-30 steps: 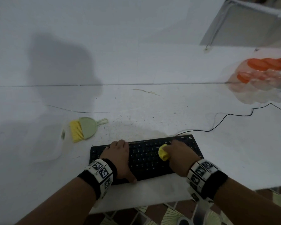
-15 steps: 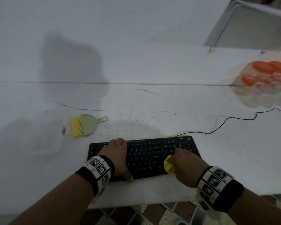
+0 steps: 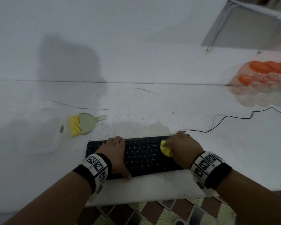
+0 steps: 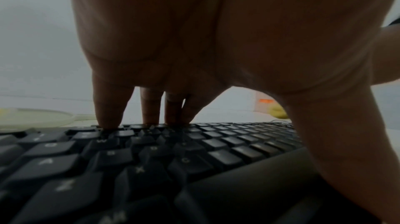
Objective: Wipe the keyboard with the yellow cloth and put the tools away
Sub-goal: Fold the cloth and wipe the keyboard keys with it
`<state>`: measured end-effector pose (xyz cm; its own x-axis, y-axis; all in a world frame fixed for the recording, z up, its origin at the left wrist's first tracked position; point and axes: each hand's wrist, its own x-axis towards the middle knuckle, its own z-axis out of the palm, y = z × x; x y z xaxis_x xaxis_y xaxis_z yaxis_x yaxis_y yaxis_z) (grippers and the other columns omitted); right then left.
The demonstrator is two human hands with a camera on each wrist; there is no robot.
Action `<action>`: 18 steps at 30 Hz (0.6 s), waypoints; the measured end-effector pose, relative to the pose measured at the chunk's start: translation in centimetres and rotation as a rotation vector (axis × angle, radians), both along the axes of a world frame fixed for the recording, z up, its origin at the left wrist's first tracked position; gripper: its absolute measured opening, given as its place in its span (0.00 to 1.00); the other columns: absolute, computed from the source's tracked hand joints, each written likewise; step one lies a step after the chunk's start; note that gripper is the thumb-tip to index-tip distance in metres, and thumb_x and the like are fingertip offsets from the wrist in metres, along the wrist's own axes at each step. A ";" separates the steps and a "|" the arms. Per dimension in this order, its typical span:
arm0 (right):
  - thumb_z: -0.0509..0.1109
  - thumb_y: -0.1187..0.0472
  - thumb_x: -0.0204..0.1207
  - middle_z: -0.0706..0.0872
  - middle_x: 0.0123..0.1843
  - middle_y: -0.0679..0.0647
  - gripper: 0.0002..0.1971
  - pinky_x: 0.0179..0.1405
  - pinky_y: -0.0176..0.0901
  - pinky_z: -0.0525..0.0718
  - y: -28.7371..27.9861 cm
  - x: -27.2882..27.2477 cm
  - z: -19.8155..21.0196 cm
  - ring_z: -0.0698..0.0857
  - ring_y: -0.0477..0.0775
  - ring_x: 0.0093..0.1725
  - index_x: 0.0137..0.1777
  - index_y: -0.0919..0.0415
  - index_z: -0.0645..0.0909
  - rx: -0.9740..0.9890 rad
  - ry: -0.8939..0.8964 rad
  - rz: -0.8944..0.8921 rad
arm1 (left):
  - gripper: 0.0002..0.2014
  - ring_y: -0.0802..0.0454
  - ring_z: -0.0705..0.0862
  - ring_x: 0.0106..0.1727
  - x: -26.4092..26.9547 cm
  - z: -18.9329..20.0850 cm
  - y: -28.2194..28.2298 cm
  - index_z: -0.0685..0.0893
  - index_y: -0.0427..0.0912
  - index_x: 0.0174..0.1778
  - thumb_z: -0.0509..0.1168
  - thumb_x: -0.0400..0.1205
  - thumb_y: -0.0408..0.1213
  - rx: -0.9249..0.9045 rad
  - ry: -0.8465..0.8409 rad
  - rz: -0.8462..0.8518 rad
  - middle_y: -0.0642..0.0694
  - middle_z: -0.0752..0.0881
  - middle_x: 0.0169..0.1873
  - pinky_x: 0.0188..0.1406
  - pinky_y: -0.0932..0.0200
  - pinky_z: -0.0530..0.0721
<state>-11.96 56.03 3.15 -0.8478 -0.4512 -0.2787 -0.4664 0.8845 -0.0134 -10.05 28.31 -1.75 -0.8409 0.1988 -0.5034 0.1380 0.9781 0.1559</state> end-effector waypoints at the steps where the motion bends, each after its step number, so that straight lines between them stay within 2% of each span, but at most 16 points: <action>1: 0.67 0.67 0.69 0.85 0.61 0.42 0.23 0.54 0.53 0.85 -0.4 -0.7 -0.1 0.77 0.56 0.60 0.61 0.45 0.85 -0.038 0.032 -0.040 | 0.70 0.44 0.65 0.81 0.0 0.0 0.0 0.59 0.45 0.85 0.80 0.51 0.75 -0.001 0.001 0.003 0.48 0.65 0.80 0.83 0.42 0.71; 3: 0.67 0.66 0.69 0.84 0.61 0.40 0.22 0.53 0.51 0.84 -1.2 -1.2 -0.3 0.76 0.55 0.60 0.60 0.46 0.84 -0.029 0.035 -0.048 | 0.72 0.43 0.63 0.83 0.1 0.1 0.0 0.56 0.44 0.87 0.81 0.52 0.75 -0.007 -0.003 0.002 0.47 0.63 0.82 0.84 0.41 0.70; 7: 0.68 0.64 0.69 0.86 0.55 0.43 0.15 0.48 0.46 0.80 -0.7 0.7 -0.2 0.78 0.55 0.56 0.53 0.48 0.86 0.076 -0.047 0.095 | 0.75 0.42 0.59 0.86 0.1 0.0 -0.1 0.51 0.42 0.89 0.80 0.54 0.75 -0.001 -0.008 0.001 0.46 0.59 0.86 0.86 0.41 0.66; 10: 0.69 0.63 0.69 0.88 0.54 0.43 0.17 0.49 0.48 0.82 -0.6 0.9 0.4 0.78 0.54 0.57 0.55 0.46 0.87 0.060 -0.018 0.089 | 0.75 0.42 0.60 0.85 0.1 0.1 -0.1 0.52 0.42 0.89 0.80 0.53 0.76 0.002 -0.009 -0.006 0.46 0.60 0.85 0.86 0.40 0.67; 13: 0.68 0.64 0.69 0.86 0.60 0.39 0.20 0.50 0.48 0.82 -1.5 -0.1 0.2 0.77 0.55 0.57 0.59 0.45 0.85 0.031 0.045 0.033 | 0.74 0.42 0.62 0.84 0.1 0.1 -0.1 0.54 0.43 0.89 0.80 0.52 0.76 0.006 -0.004 -0.006 0.47 0.61 0.84 0.85 0.41 0.68; 18: 0.67 0.66 0.72 0.86 0.62 0.42 0.23 0.54 0.49 0.82 0.3 3.5 -0.1 0.76 0.54 0.60 0.64 0.45 0.84 0.030 -0.097 0.037 | 0.73 0.43 0.63 0.82 0.2 -0.1 -0.2 0.57 0.44 0.87 0.79 0.50 0.77 0.021 0.003 -0.014 0.48 0.64 0.81 0.83 0.41 0.71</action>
<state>-8.42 56.34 3.07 -0.7994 -0.4715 -0.3724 -0.4961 0.8676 -0.0334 -9.83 28.09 -1.88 -0.8395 0.2212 -0.4963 0.1523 0.9726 0.1758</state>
